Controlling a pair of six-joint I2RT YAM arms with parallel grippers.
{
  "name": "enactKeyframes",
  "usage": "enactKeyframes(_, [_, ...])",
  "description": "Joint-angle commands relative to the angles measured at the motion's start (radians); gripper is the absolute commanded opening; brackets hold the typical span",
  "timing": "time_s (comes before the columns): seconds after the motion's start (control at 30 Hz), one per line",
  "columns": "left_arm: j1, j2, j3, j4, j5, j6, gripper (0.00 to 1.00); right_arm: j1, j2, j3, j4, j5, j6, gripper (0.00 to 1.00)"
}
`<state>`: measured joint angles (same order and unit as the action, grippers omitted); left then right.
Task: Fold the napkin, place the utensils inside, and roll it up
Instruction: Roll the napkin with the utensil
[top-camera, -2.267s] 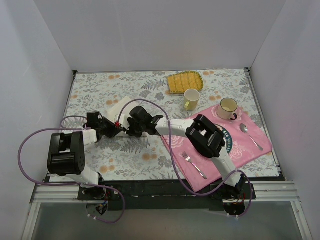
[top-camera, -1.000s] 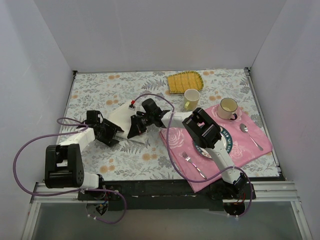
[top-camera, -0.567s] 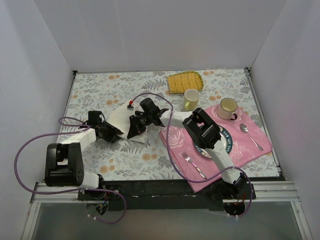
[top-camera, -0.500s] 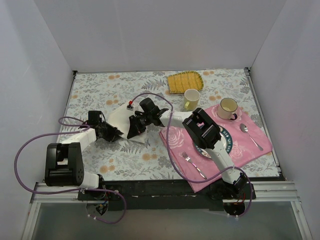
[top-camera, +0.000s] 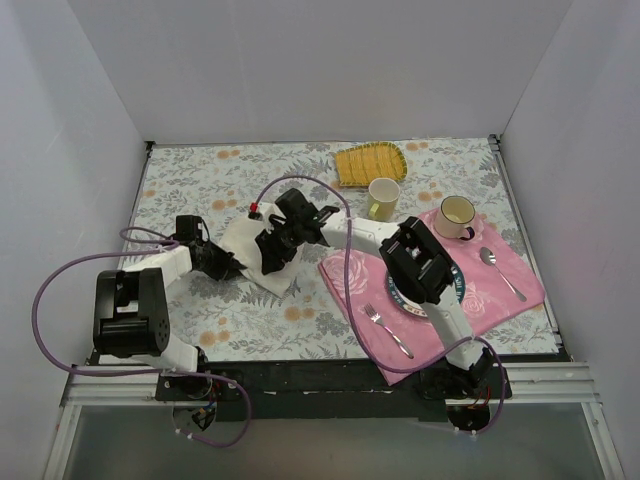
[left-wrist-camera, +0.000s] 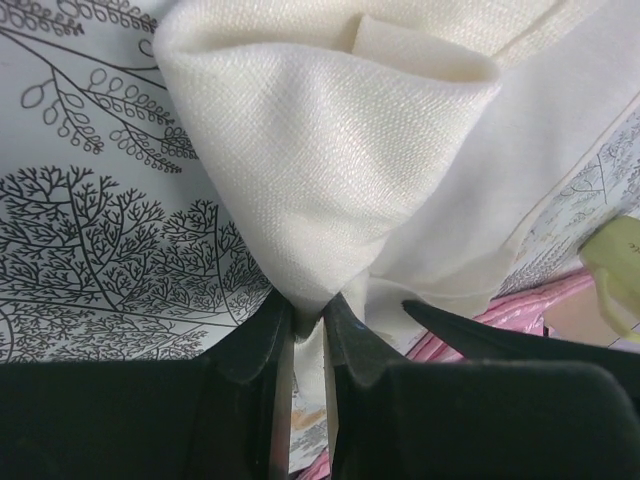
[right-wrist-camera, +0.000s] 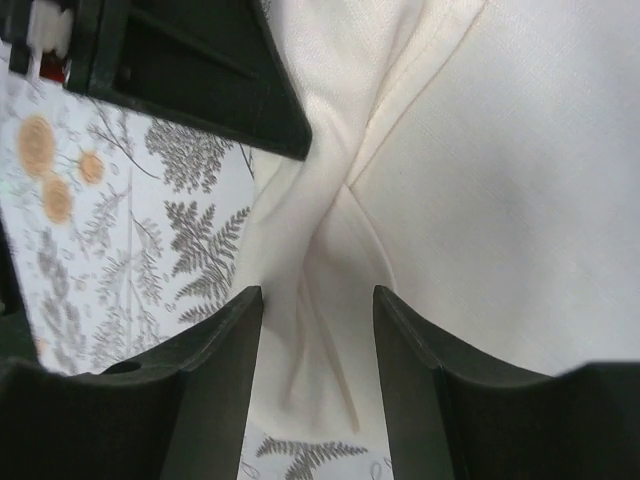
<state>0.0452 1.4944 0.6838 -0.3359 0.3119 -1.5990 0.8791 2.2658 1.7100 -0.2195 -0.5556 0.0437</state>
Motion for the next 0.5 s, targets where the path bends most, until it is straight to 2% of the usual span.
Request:
enactKeyframes(0.0, [0.012,0.047,0.066,-0.150,-0.034,0.043,0.00,0.064,-0.136,-0.045,-0.008,0.196,-0.226,0.57])
enactKeyframes(0.07, [0.012,0.056,0.091,-0.196,-0.030,0.044,0.00,0.087,-0.176,-0.107,0.047,0.296,-0.263,0.61])
enactKeyframes(0.17, [0.015,0.063,0.121,-0.235,-0.027,0.034,0.00,0.124,-0.201,-0.139,0.075,0.359,-0.275,0.62])
enactKeyframes(0.2, [0.015,0.064,0.135,-0.242,-0.023,0.031,0.00,0.139,-0.206,-0.144,0.086,0.370,-0.284,0.70])
enactKeyframes(0.23, [0.016,0.067,0.141,-0.252,-0.022,0.027,0.00,0.150,-0.207,-0.145,0.089,0.379,-0.294,0.96])
enactKeyframes(0.47, [0.022,0.087,0.177,-0.311,0.024,0.008,0.00,0.231,-0.175,-0.156,0.131,0.578,-0.346,0.96])
